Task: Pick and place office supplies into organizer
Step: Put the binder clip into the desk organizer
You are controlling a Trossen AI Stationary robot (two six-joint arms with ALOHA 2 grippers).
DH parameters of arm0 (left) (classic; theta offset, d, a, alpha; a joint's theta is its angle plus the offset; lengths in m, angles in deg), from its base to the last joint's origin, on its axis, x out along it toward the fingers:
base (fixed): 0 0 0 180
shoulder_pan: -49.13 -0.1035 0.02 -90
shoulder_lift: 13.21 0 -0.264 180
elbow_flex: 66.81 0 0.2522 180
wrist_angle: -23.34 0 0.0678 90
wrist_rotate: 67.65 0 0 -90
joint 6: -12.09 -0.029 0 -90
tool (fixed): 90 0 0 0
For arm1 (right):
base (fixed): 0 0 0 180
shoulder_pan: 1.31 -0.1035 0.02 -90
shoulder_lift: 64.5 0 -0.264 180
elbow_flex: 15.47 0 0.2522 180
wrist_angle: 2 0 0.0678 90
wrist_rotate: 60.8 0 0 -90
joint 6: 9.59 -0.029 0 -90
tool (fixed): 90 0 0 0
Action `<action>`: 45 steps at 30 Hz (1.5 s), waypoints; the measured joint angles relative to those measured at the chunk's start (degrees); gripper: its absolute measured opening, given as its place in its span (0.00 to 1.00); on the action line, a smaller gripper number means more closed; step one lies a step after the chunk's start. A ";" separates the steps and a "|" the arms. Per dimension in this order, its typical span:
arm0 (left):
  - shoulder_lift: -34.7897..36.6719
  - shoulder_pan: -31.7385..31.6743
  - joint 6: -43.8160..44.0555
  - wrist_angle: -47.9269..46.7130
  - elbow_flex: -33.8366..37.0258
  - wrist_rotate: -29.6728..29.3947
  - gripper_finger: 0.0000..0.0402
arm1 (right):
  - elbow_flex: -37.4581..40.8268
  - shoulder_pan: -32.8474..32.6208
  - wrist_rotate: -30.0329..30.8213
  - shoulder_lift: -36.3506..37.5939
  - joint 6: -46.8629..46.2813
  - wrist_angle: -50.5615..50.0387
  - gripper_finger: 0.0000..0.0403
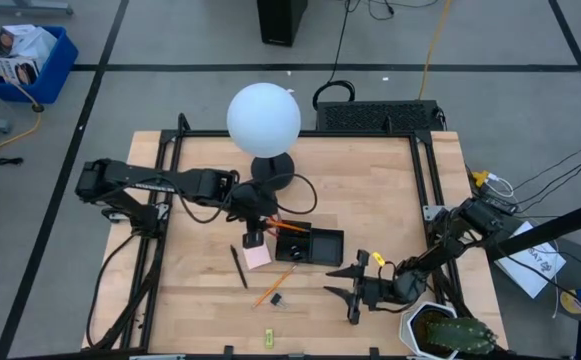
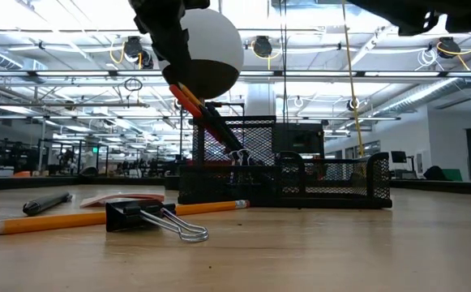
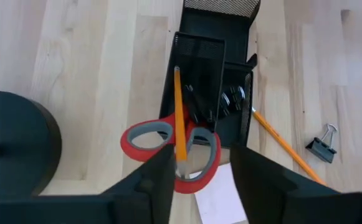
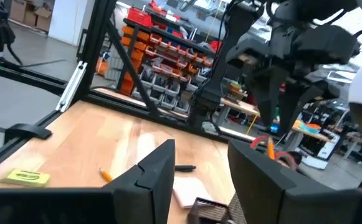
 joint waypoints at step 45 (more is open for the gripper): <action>35.11 29.91 -7.86 65.22 48.42 -1.59 0.49 | -27.68 13.62 -37.52 -15.11 -42.70 -42.22 0.35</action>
